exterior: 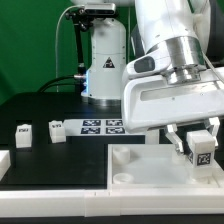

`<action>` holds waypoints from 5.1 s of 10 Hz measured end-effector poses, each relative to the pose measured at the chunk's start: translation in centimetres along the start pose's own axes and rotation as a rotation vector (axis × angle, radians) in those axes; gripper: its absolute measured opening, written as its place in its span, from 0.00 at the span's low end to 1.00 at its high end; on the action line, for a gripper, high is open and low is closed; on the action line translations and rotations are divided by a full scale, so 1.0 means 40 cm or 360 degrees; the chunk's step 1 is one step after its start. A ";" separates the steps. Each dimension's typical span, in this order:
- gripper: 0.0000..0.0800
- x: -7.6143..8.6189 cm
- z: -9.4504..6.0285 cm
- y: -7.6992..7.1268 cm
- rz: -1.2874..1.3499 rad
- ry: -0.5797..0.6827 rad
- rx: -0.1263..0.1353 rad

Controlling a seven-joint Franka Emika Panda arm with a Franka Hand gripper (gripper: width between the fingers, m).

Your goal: Assemble one leg

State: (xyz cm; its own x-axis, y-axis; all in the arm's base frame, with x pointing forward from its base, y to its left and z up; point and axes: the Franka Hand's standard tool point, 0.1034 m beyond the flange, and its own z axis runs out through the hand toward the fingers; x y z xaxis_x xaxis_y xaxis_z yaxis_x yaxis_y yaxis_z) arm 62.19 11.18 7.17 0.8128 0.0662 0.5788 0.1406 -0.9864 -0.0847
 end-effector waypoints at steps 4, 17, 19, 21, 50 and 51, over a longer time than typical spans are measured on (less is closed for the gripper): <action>0.36 0.000 0.001 0.001 0.0002 0.0029 -0.0005; 0.81 -0.018 0.009 -0.006 0.0002 -0.0121 0.0025; 0.81 -0.004 -0.002 0.004 0.0021 -0.0312 0.0050; 0.81 0.015 -0.017 -0.003 0.0054 -0.0584 0.0098; 0.37 0.026 -0.001 -0.016 0.2241 -0.0902 -0.0562; 0.37 0.027 -0.001 -0.018 0.2369 -0.0892 -0.0598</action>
Offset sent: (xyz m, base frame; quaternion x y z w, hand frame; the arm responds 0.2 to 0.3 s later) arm -0.0154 0.0002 -0.0163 -0.0034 0.0137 0.0066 0.9999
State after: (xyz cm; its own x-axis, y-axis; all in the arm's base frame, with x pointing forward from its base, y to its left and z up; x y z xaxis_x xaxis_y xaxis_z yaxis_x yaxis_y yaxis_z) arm 62.95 11.95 7.87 0.2012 -0.9619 -0.1852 -0.9795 -0.1996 -0.0273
